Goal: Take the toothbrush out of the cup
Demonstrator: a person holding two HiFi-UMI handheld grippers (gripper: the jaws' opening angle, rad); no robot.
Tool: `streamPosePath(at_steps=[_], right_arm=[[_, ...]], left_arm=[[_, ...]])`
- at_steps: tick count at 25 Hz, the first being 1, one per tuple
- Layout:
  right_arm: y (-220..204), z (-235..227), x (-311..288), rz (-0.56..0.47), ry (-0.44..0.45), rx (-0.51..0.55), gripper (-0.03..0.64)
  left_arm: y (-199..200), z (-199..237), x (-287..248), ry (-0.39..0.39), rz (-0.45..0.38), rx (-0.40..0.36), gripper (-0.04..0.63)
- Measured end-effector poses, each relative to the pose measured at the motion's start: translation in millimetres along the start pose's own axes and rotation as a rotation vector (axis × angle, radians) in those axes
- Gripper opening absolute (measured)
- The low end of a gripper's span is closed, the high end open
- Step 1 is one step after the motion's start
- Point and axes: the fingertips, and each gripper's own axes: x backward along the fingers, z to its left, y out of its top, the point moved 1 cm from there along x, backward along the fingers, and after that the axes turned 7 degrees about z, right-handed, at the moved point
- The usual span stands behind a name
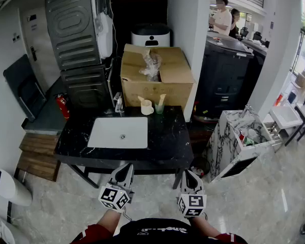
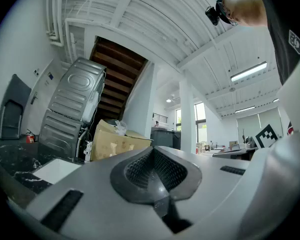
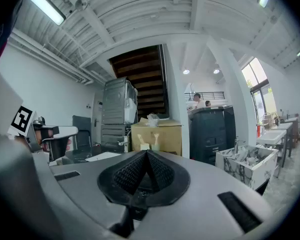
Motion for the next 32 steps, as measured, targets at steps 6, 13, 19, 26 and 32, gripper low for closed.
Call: streamPosePath(at_steps=[6,13,19,26,32], right_arm=[[-4,-2,-4,0.008,0.013,-0.002,0.035],[-5,-5,-6,-0.011,0.034,-0.024,0.035],[-5,-4,-9,-0.006,0.081,-0.051,0.035],[-9,2,-18,0.005,0.117,-0.063,0.035],[-11,7,-31,0.023,0.146,-0.084,0.035]], left_arm=[[-1,0,-4,0.003,-0.003,0.011,0.015],[-4,-7,-12,-0.011,-0.002,0.023,0.015],[-5,-10,-17,-0.009,0.011,0.027,0.015],[-13,-9,-15,0.013,0.050,0.011,0.015],[-14,1,-13,0.049,0.069,0.017,0.015]])
